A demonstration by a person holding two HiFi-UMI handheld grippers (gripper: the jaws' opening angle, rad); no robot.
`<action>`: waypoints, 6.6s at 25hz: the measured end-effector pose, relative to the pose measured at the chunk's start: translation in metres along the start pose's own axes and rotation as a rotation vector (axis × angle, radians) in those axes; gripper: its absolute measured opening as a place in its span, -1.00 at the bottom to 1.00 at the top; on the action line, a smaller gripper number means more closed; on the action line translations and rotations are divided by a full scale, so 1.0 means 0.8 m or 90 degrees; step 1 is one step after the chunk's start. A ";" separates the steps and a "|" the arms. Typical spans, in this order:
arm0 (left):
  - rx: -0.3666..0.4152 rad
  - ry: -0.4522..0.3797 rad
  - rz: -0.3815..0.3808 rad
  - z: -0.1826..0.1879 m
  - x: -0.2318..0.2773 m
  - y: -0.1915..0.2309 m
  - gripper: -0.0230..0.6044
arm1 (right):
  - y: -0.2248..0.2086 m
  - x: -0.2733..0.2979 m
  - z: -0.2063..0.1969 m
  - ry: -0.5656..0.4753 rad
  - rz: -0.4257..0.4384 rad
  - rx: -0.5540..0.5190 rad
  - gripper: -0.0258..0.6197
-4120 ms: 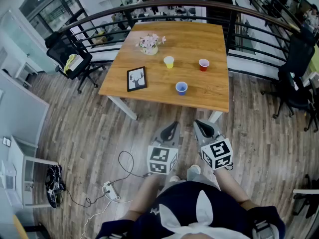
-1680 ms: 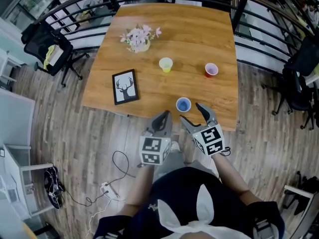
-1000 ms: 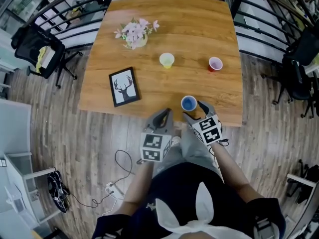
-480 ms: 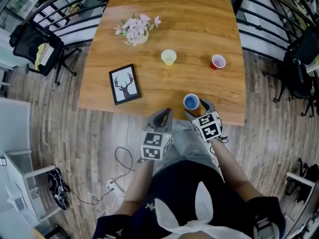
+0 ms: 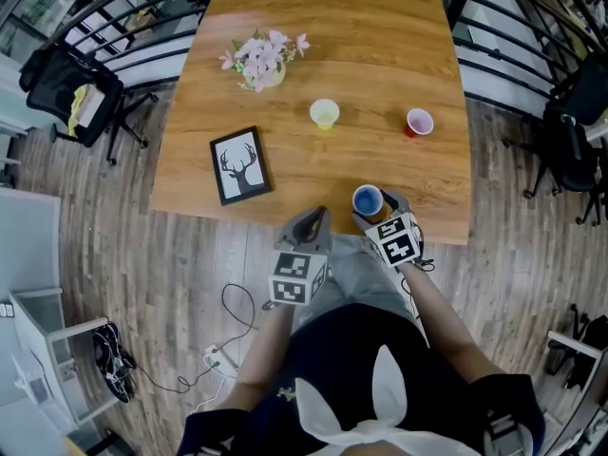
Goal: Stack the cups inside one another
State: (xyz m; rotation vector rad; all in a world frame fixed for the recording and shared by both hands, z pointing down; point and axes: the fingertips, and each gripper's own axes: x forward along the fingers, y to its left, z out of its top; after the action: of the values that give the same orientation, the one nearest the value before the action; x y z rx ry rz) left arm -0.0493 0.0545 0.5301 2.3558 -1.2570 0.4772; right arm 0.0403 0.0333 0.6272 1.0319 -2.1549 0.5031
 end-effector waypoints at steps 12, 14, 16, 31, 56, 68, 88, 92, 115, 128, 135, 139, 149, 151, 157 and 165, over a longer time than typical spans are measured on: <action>-0.006 -0.010 0.011 0.016 0.007 0.024 -0.84 | -0.002 0.003 0.004 0.015 0.007 -0.024 0.11; -0.011 -0.012 0.015 0.018 0.009 0.031 -0.84 | -0.003 0.004 0.010 0.013 0.008 -0.026 0.11; -0.015 -0.014 0.017 0.021 0.011 0.035 -0.84 | -0.004 0.005 0.018 0.010 0.010 -0.029 0.11; -0.025 -0.035 0.047 0.053 0.016 0.080 -0.84 | -0.025 -0.014 0.125 -0.078 -0.003 -0.080 0.11; -0.019 -0.026 0.044 0.087 0.054 0.127 -0.84 | -0.058 -0.052 0.261 -0.186 -0.029 -0.129 0.11; -0.029 -0.015 0.045 0.094 0.078 0.150 -0.84 | -0.066 -0.011 0.290 -0.183 -0.007 -0.135 0.11; -0.063 0.002 0.041 0.088 0.114 0.184 -0.84 | -0.088 0.066 0.314 -0.146 0.022 -0.132 0.12; -0.073 0.011 0.043 0.083 0.119 0.192 -0.84 | -0.092 0.078 0.315 -0.139 0.025 -0.126 0.12; -0.092 0.055 0.014 0.063 0.155 0.194 -0.84 | -0.098 0.150 0.282 -0.073 0.062 -0.099 0.12; -0.089 0.069 0.007 0.060 0.157 0.188 -0.84 | -0.097 0.158 0.272 -0.065 0.071 -0.090 0.13; -0.088 0.067 0.006 0.058 0.158 0.185 -0.84 | -0.097 0.156 0.273 -0.071 0.072 -0.093 0.13; -0.084 0.052 0.011 0.058 0.160 0.187 -0.84 | -0.093 0.159 0.268 -0.057 0.082 -0.095 0.19; -0.087 0.065 0.011 0.059 0.155 0.184 -0.84 | -0.097 0.158 0.269 -0.061 0.079 -0.095 0.19; -0.086 0.057 0.012 0.061 0.156 0.183 -0.84 | -0.099 0.153 0.273 -0.069 0.073 -0.093 0.19; -0.081 0.047 0.012 0.066 0.156 0.179 -0.84 | -0.109 0.133 0.282 -0.088 0.059 -0.088 0.19; -0.068 0.041 0.007 0.080 0.153 0.171 -0.84 | -0.141 0.094 0.284 -0.117 0.020 -0.071 0.19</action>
State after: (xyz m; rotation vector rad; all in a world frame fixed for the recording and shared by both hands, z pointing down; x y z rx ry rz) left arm -0.0929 -0.1322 0.5632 2.2278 -1.2363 0.4733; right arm 0.0015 -0.2101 0.5302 1.0169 -2.3350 0.3089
